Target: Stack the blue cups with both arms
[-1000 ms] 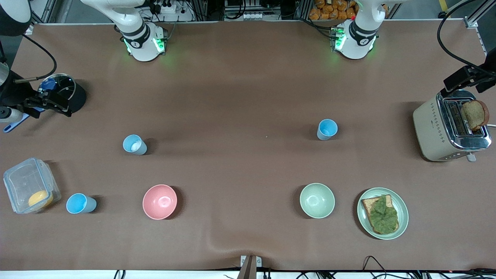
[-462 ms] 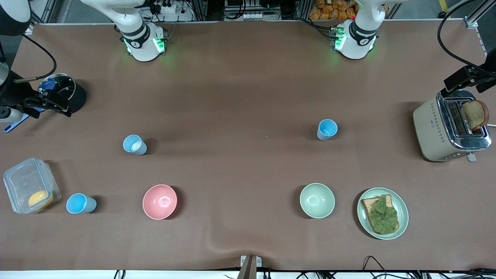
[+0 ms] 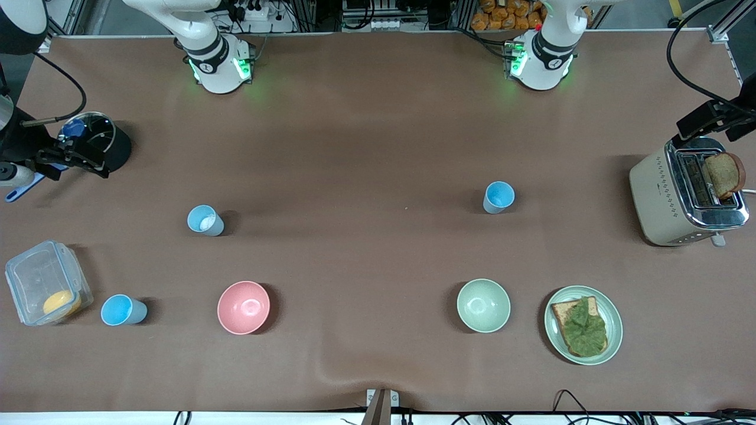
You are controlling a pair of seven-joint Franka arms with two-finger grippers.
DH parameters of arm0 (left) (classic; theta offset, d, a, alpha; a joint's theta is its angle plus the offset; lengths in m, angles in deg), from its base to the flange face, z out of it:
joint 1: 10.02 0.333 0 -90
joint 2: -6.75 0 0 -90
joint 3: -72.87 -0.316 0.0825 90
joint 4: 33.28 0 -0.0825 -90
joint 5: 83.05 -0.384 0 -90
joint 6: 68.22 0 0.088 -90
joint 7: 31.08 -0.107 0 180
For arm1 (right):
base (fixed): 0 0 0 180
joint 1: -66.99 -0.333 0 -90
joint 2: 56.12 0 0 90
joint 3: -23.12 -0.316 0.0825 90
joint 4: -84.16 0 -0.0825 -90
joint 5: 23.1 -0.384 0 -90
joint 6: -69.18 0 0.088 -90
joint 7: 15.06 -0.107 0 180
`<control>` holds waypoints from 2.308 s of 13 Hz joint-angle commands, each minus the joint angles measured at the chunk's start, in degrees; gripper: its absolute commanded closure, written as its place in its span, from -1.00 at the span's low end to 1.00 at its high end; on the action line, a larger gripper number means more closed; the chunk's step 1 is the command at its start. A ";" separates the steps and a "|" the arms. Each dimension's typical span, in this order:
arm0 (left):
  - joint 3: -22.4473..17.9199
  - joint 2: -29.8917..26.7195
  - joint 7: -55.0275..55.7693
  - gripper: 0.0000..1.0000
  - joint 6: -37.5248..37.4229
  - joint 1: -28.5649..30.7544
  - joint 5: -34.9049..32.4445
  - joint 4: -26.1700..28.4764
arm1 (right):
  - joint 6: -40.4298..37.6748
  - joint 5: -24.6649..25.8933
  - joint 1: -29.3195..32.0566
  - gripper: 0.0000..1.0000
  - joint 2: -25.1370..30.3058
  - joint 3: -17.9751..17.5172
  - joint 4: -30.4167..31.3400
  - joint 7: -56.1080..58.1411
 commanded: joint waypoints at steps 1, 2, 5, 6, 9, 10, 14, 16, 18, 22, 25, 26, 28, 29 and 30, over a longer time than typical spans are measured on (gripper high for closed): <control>0.33 -0.29 0.84 -1.00 -0.84 0.41 0.49 -0.29 | -0.68 1.04 -0.07 -1.00 -0.31 -0.28 -1.03 -0.56; 0.33 -0.29 0.84 -1.00 -0.84 0.41 0.49 -0.29 | -0.86 1.04 -0.07 -1.00 -0.31 -0.37 -1.03 -0.56; 0.24 -0.29 0.84 -1.00 -0.84 0.41 0.49 -0.29 | -1.39 1.04 -0.25 -1.00 -0.30 -0.37 -1.03 -0.56; 0.33 -0.29 0.84 -1.00 -0.84 0.41 0.49 -0.29 | -1.04 1.13 -0.34 -1.00 -0.39 -0.37 -1.12 -0.56; 0.33 -0.29 0.84 -1.00 -0.84 0.41 0.49 -0.29 | -1.12 1.04 -0.16 -1.00 -0.48 -0.37 -1.03 -0.56; 0.33 -0.29 0.84 -1.00 -0.84 0.41 0.49 -0.29 | -1.21 1.04 -0.16 -1.00 -0.48 -0.37 -0.95 -0.65; 0.33 -0.20 0.84 -1.00 -0.84 0.32 0.40 -0.29 | -1.21 1.04 -0.34 -1.00 -0.75 -0.37 -0.86 -0.65; 0.33 -0.11 0.84 -1.00 -0.84 0.32 0.40 -0.29 | -1.39 0.95 -0.34 -1.00 -0.75 -0.37 -0.95 -0.65; 0.33 -0.20 0.84 -1.00 -0.84 0.41 0.40 -0.29 | -1.39 1.04 -0.43 -1.00 -0.75 -0.37 -0.86 -0.65; 0.33 -0.20 0.84 -1.00 -0.84 0.41 0.40 -0.37 | -1.47 0.95 -0.34 -1.00 -0.75 -0.37 -0.86 -0.65; 0.33 -0.20 0.84 -1.00 -0.84 0.41 0.40 -0.37 | -1.47 0.25 0.71 -1.00 -2.40 -0.28 -1.03 -0.04; 0.33 -0.20 0.84 -1.00 -0.84 0.32 0.40 -0.37 | -1.82 0.51 0.63 -1.00 -3.81 -0.19 -0.60 0.05; 0.33 -0.20 0.84 -1.00 -0.84 0.41 0.31 -0.37 | -3.14 1.04 0.63 -1.00 -7.31 -0.11 -0.16 -0.38; 0.33 -0.20 0.84 -1.00 -0.84 0.41 0.31 -0.37 | -3.32 0.96 0.89 -1.00 -9.08 -0.19 0.72 0.14; 0.33 -0.20 0.84 -1.00 -0.84 0.41 0.31 -0.37 | -2.54 1.04 1.07 -1.00 -10.75 -0.11 1.25 0.14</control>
